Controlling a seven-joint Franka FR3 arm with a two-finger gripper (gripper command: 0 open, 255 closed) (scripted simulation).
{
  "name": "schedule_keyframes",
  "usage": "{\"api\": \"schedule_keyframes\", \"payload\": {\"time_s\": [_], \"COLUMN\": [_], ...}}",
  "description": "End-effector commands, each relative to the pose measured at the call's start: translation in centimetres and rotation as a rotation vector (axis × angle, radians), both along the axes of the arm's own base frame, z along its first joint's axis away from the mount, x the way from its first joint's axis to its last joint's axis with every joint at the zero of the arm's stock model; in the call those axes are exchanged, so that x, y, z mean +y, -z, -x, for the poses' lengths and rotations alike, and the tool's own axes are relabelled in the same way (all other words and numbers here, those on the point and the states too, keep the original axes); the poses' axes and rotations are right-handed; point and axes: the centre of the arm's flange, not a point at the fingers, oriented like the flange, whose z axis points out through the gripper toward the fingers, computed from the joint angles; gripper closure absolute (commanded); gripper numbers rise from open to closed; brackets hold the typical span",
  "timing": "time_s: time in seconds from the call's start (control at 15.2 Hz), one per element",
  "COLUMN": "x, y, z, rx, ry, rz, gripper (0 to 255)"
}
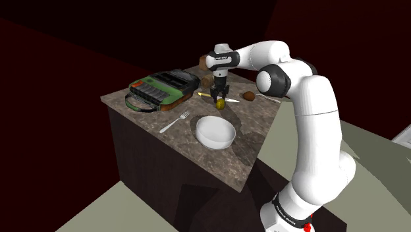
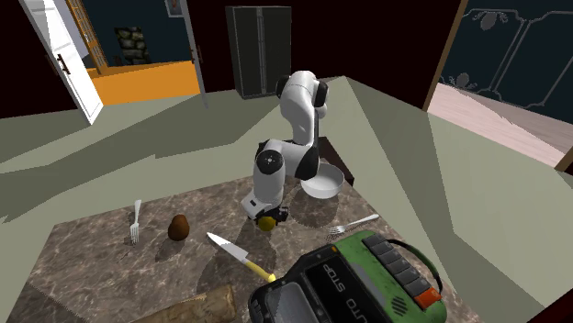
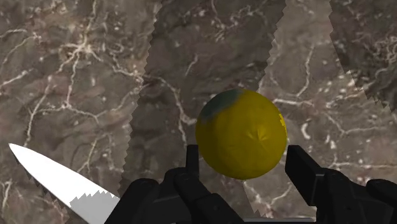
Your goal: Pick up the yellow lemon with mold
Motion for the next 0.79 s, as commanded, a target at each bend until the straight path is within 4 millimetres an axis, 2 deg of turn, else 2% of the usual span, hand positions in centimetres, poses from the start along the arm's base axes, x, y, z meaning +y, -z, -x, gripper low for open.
{"api": "schedule_keyframes", "payload": {"time_s": [0.0,0.26,0.73], "x": [0.0,0.0,0.0], "y": [0.1,0.2,-3.5], "z": [0.0,0.0,0.0], "rx": [0.002,0.002,0.002], "ry": [0.0,0.0,0.0], "rz": [-0.001,-0.001,-0.001], "gripper": [255,255,255]}}
